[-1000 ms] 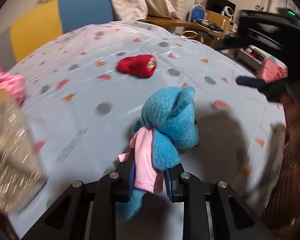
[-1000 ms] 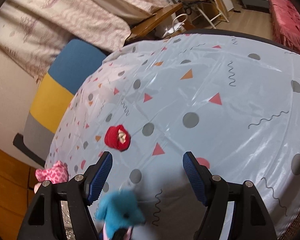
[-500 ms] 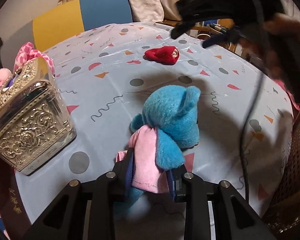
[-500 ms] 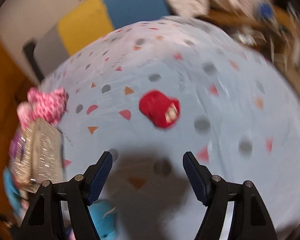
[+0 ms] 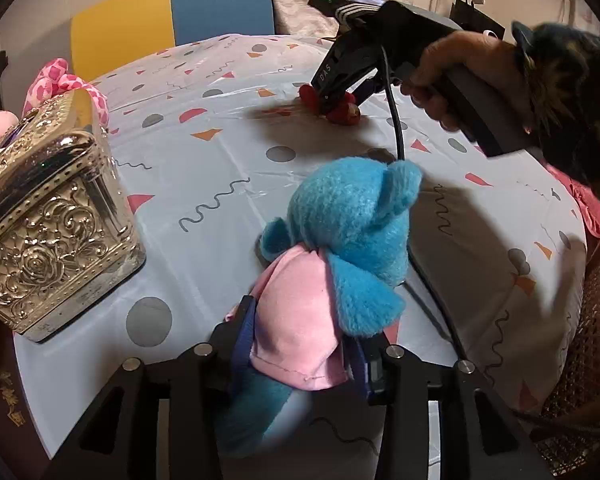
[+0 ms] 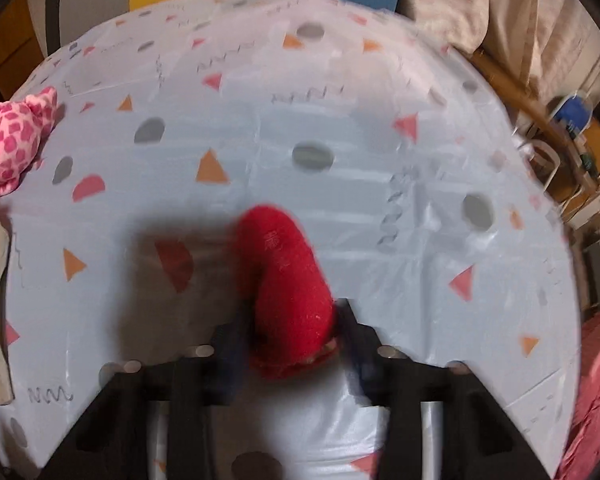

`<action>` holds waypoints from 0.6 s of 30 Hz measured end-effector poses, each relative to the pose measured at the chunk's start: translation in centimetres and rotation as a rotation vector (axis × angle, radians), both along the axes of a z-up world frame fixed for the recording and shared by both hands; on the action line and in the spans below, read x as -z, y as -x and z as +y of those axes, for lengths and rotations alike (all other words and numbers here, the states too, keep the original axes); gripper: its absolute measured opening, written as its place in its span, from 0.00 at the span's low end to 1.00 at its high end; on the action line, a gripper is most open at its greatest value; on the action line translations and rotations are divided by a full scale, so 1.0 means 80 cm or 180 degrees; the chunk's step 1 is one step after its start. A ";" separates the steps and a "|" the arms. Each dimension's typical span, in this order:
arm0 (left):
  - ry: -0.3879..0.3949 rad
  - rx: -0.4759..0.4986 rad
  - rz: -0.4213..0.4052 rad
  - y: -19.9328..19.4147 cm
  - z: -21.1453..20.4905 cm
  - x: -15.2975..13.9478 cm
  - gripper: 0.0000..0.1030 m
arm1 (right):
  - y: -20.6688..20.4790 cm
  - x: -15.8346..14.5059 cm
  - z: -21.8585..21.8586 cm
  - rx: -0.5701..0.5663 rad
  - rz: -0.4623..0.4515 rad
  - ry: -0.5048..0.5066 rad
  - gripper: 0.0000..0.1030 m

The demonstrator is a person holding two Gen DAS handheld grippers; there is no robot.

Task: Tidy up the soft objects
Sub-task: 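Lift the blue elephant with the left gripper while the right gripper grasps the red sponge sock, then carry the blue elephant into the gold tray and release it while the right holds the red sock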

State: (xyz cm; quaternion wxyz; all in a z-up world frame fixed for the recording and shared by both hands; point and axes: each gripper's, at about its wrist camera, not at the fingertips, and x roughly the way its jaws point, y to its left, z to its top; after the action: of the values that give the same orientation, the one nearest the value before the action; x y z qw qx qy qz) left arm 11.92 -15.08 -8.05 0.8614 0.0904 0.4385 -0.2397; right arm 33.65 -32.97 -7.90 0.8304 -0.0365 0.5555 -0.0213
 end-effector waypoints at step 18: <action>0.0360 0.0113 0.0115 0.022 0.016 -0.030 0.65 | 0.183 0.005 0.020 0.0022 0.0308 -0.0766 0.37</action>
State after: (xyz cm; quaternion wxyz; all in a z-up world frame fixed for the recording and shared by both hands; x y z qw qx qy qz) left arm 10.16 -13.79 -5.65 0.8527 0.0450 0.4381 -0.2808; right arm 18.98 -31.38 -8.31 0.8009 0.0643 0.5936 0.0444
